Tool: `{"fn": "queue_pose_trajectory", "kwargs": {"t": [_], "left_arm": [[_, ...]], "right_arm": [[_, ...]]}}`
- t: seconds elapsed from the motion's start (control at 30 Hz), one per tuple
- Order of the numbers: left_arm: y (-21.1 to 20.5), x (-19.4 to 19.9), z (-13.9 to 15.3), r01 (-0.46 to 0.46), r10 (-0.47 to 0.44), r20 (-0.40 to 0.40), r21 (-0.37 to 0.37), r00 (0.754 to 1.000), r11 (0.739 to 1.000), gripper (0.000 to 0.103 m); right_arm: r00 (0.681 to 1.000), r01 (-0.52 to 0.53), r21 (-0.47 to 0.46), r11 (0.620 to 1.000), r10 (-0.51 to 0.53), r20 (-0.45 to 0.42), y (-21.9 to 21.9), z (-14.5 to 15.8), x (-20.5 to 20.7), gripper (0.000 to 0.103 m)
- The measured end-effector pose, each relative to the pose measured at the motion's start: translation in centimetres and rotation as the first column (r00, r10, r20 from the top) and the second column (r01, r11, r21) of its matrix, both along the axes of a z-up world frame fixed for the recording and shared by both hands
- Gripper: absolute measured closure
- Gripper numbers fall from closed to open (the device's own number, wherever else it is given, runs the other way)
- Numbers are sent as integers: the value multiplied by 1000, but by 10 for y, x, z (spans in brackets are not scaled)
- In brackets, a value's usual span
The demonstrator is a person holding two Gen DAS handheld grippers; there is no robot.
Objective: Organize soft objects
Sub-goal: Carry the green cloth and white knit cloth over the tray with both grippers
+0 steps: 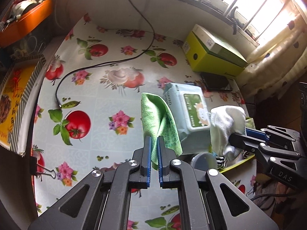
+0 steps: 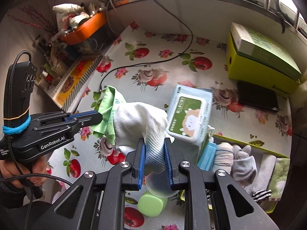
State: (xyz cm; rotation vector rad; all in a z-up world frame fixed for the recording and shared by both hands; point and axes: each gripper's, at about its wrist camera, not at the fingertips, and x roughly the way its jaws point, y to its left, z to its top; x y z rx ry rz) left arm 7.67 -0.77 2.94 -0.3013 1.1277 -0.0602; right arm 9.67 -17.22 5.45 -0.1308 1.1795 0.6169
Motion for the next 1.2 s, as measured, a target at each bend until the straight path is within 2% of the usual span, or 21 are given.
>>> {"fn": "queue_pose_trajectory", "kwargs": {"t": [0.57,1.2], "left_arm": [[-62,17,21,141,-141,31,9,990,990,97],[-146,41,22,330,-330,21,2,944,944,97]], "right_arm": [[988,152,20,988,-152,13,-69,6,-6,85],[940,342,14,939,-342,-4,-159,-5,-9,85]]}}
